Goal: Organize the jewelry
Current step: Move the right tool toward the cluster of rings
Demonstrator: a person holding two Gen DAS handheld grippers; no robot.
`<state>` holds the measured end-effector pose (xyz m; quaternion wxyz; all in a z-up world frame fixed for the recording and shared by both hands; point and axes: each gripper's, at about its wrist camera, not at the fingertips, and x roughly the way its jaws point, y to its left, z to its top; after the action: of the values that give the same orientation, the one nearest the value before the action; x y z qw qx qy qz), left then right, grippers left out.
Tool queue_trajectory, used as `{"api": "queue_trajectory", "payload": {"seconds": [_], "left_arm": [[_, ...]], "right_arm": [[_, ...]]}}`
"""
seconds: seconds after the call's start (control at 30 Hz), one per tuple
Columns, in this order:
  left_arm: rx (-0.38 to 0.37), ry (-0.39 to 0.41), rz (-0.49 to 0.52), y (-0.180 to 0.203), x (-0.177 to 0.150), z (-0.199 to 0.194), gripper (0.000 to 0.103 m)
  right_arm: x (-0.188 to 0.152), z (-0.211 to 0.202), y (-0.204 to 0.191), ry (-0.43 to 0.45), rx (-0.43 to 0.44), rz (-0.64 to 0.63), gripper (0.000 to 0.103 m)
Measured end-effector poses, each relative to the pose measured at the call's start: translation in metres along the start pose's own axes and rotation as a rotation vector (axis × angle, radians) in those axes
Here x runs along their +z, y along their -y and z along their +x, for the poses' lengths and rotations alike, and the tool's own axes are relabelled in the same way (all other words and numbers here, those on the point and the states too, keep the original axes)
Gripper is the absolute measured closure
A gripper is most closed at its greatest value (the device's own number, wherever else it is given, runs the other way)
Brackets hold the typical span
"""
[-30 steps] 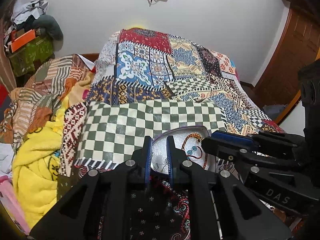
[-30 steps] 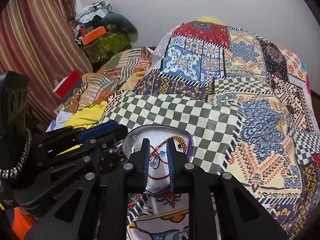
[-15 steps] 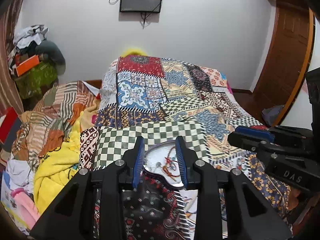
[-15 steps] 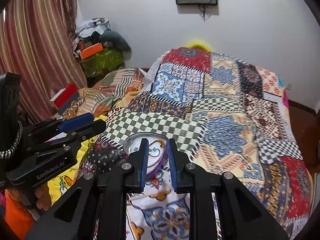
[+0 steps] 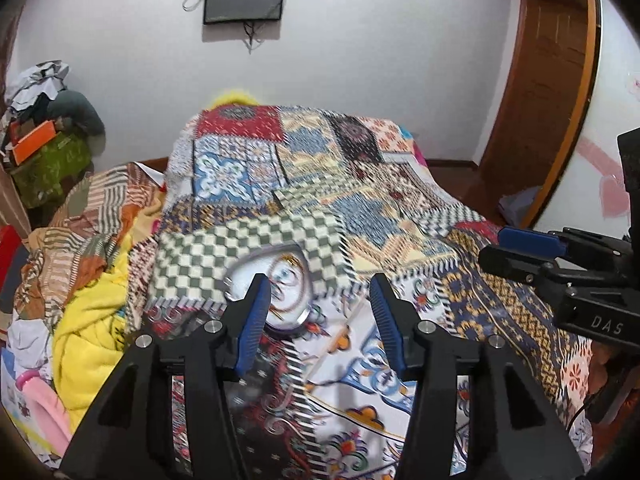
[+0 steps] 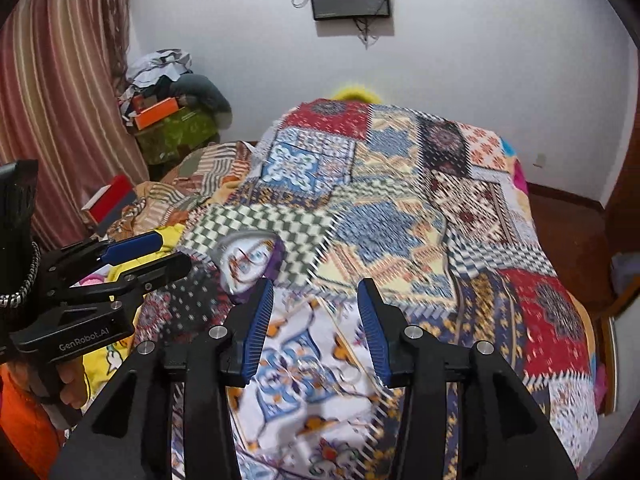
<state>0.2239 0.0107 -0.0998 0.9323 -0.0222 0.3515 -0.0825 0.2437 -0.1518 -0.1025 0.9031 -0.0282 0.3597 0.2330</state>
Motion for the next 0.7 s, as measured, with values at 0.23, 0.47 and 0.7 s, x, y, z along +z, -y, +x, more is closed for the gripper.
{"api": "queue_trajectory", "payload": {"seconds": [0.23, 0.47, 0.7], "left_arm": [[-0.040, -0.091, 0.018, 0.023, -0.025, 0.022, 0.053], [-0.069, -0.193, 0.053, 0.043, -0.050, 0.051, 0.052], [-0.094, -0.260, 0.078, 0.056, -0.065, 0.075, 0.053]], "right_arm": [[-0.026, -0.004, 0.026, -0.045, -0.032, 0.057, 0.063], [-0.056, 0.004, 0.043, -0.114, -0.029, 0.104, 0.063], [-0.087, 0.029, 0.043, -0.221, 0.018, 0.123, 0.063]]}}
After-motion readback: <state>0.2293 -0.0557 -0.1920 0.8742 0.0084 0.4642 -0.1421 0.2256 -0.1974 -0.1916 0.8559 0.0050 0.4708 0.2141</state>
